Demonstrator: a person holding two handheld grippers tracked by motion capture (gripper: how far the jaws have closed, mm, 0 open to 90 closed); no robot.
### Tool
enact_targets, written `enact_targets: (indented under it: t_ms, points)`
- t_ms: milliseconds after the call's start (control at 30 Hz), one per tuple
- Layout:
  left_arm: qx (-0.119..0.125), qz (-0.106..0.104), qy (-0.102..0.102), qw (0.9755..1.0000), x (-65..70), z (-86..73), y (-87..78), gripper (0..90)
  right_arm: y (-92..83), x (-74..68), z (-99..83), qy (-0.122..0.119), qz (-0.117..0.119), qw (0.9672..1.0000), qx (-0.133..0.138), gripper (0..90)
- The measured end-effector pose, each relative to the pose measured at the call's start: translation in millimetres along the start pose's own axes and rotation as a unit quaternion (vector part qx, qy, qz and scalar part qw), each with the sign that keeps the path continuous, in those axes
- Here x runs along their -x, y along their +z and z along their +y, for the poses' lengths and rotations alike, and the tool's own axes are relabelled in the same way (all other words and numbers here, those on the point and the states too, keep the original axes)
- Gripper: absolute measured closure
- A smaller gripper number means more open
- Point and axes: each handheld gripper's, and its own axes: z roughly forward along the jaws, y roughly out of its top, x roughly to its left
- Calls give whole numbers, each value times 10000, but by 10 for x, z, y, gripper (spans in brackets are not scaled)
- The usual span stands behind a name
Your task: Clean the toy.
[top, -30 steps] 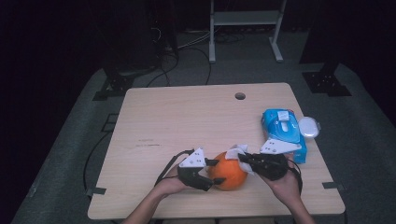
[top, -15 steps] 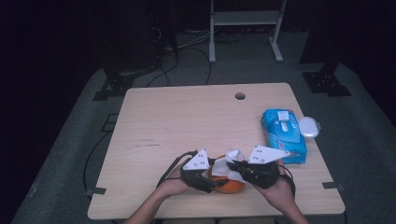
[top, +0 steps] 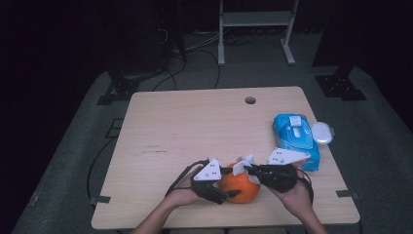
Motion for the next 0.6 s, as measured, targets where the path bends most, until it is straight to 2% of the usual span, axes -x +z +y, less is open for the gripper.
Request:
enact_targets:
  t_ms: [67, 133, 333, 433, 467, 533, 600]
  points:
    - [-13, -16, 26, 10000, 21, -5, 12, 280, 30, -98, 43, -130, 86, 9999, 0, 870]
    - [-10, -3, 32, 10000, 32, -7, 23, 275, 61, -131, 55, -222, 75, 9997, -38, 869]
    - [57, 89, -1, 9999, 3, 11, 21, 306, 36, 73, -35, 71, -87, 9999, -39, 870]
    - [109, 138, -150, 9997, -34, 4, 7, 303, 1, 175, -98, 184, -271, 9994, -92, 870]
    - [109, 167, -219, 9996, -53, 3, -5, 308, -8, 196, -116, 225, -317, 9992, -111, 870]
    - [104, 205, -261, 9994, -66, 1, -12, 319, -25, 208, -131, 324, -261, 9991, -72, 870]
    - [70, 294, -290, 9991, -69, 7, -17, 324, -37, 159, -101, 250, -251, 9993, -80, 870]
